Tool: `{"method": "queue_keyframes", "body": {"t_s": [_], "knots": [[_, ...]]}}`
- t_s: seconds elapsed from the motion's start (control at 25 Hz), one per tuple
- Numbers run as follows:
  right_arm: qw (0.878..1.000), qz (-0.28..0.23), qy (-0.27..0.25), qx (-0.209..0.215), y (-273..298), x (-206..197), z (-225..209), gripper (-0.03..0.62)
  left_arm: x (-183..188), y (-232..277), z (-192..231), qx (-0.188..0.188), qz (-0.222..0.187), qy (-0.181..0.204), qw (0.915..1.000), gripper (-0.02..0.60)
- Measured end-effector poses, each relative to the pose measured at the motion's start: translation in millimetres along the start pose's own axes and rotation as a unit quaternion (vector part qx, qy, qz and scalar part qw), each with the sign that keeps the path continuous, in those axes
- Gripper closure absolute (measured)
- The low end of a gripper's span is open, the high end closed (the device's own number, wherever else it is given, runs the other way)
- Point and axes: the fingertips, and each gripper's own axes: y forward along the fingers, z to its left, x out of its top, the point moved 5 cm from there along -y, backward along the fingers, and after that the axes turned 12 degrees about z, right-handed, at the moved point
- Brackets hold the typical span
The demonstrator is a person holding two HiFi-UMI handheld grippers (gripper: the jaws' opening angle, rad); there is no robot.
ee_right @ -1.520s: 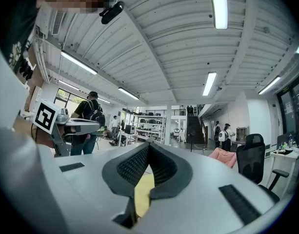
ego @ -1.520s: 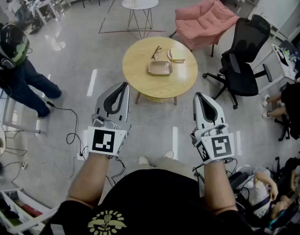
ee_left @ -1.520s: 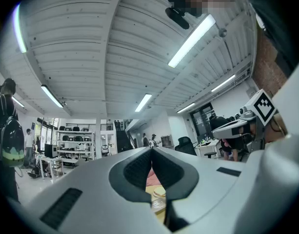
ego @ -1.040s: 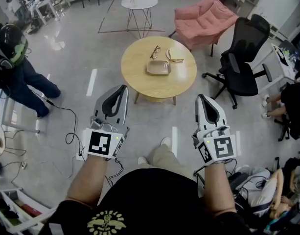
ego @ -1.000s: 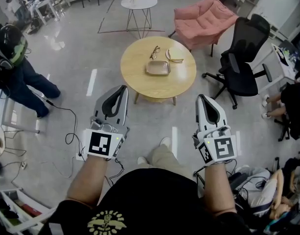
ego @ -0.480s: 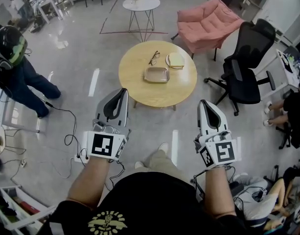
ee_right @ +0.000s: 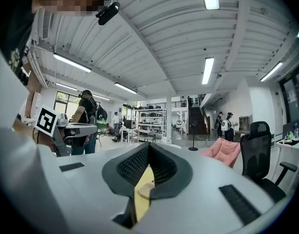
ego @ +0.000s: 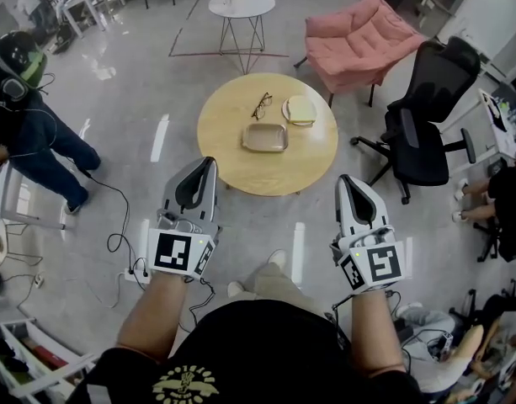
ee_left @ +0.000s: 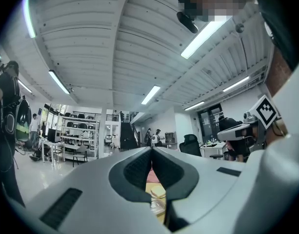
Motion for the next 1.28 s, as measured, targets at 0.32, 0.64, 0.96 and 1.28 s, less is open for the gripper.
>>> {"method": "queue_keyframes", "body": {"t_s": [0.32,0.64,0.96,1.28], "knots": [[1.0,0.011,0.007,0.016,41,1,-25,0.58,-5,43,14,0.009,0.016,0.0,0.9998,0.565],[0.999,0.014,0.005,0.041,81,7,-50,0.58,-6,78,25,0.034,0.03,-0.001,0.9989,0.565],[0.997,0.012,0.002,0.071,107,11,-84,0.58,3,100,24,0.071,0.032,-0.005,0.997,0.565],[0.996,0.009,0.01,0.084,126,19,-89,0.58,8,105,28,0.074,0.028,-0.013,0.9968,0.565]]}}
